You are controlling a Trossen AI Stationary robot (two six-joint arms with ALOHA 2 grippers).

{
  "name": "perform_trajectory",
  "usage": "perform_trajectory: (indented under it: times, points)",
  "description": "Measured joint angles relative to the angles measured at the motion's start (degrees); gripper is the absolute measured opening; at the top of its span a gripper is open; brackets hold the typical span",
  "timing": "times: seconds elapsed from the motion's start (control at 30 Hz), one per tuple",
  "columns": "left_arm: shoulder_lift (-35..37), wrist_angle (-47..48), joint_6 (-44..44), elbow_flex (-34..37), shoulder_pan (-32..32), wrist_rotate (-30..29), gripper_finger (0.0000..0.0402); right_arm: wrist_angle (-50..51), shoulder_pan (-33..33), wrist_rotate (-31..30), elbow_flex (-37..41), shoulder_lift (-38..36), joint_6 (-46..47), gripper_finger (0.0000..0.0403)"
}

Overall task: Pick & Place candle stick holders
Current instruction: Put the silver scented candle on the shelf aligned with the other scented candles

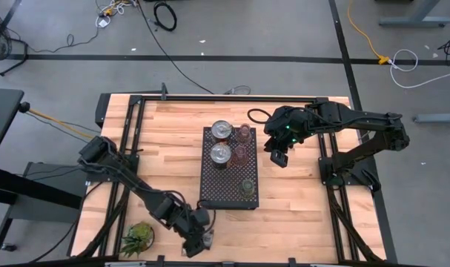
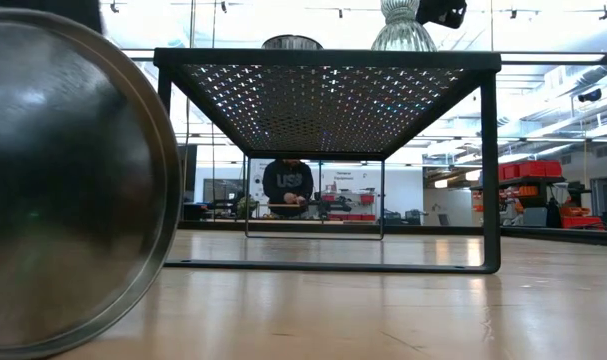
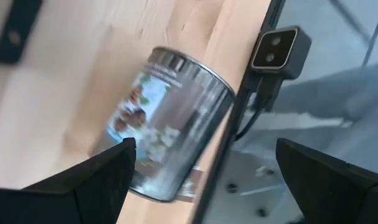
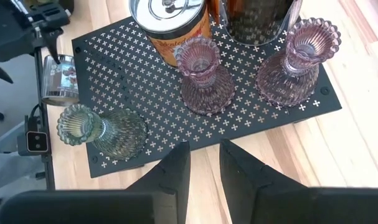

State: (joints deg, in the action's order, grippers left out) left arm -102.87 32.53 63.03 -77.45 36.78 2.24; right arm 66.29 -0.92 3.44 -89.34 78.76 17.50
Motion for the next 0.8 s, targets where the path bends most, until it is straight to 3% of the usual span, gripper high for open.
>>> perform_trajectory:
  times: [0.17,0.33,0.57,0.8]
  points:
    - [0.0,1.5,-13.5,0.0,-0.9,-1.5,0.0387,-0.1,0.0,0.0,0.0,0.0,0.7,0.0084]
    - [0.0,3.4,-21.6,0.0,-1.4,-2.1,0.0387,-0.1,0.0,0.0,0.0,0.0,1.1,0.0084]
    - [-0.6,3.2,-22.4,0.0,-0.4,0.7,0.0387,0.0,0.0,0.0,0.0,0.0,1.3,0.0084]
    - [-5.9,2.1,-20.8,0.0,1.5,4.9,0.0387,-0.4,0.0,0.0,0.0,0.0,1.3,0.0084]
